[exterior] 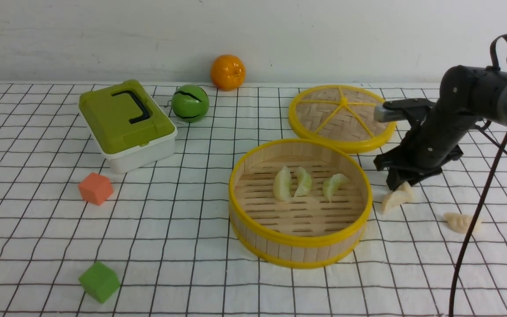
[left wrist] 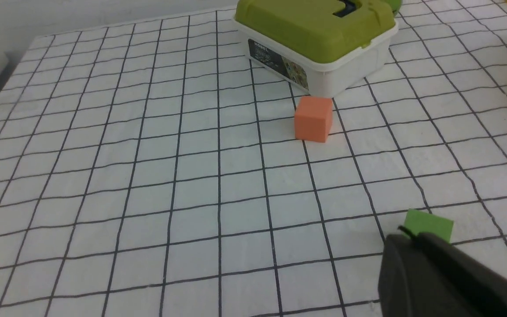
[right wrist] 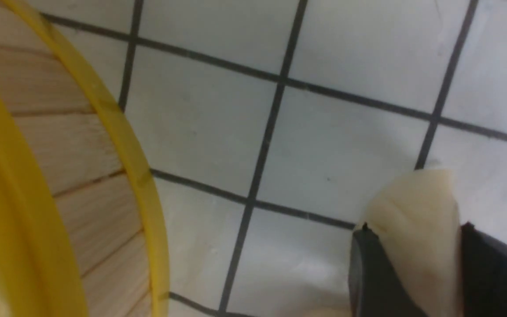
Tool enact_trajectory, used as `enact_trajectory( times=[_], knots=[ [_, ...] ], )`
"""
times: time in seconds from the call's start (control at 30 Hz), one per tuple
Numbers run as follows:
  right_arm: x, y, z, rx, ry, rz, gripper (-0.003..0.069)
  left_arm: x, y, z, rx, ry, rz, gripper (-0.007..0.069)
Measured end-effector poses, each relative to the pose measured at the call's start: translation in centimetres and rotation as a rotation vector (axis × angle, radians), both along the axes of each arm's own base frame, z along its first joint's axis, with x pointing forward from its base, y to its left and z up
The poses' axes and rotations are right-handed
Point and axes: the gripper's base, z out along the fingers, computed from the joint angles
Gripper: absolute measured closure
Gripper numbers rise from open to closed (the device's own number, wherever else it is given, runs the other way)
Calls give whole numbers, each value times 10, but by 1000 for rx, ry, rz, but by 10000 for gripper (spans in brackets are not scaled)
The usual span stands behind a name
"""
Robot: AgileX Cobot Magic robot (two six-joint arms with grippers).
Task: Put the dumplings into the steamer on the table with the white tablecloth.
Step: 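Reach for and grasp a dumpling lying on the table beside the steamer, then place the dumpling in the bamboo steamer basket with the right gripper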
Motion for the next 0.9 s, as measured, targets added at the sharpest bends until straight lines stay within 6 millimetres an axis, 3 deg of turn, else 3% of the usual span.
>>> enact_trajectory(
  times=[0.07,0.2,0.33,0.4,0.47,0.5,0.57,0.63,0.7,0.77,0.9],
  knots=[
    [-1,-1,2,-6,10,4,416,0,-1,0,-19,3,-7,637],
    [-4,-3,26,-26,-4,19,416,-1,-8,1,-98,31,-53,637],
    [-14,-1,90,26,-117,-3,416,2,-20,5,-173,67,-118,637],
    [-26,10,120,112,-144,-2,416,5,-26,5,-170,74,-139,637],
    [-37,30,135,190,-133,28,416,6,-28,6,-169,73,-149,637],
    [-38,32,136,199,-134,32,416,6,-28,6,-169,73,-150,637],
    [-49,70,138,289,-94,100,416,6,-28,6,-169,72,-150,637],
    [-64,113,124,327,-23,178,416,6,-27,6,-163,70,-146,637],
    [-76,142,106,324,27,213,416,7,-27,6,-160,68,-144,637],
    [-84,162,92,311,39,220,416,7,-27,6,-159,65,-145,637],
    [-87,181,63,274,34,166,416,7,-27,6,-159,65,-145,637]
  ],
)
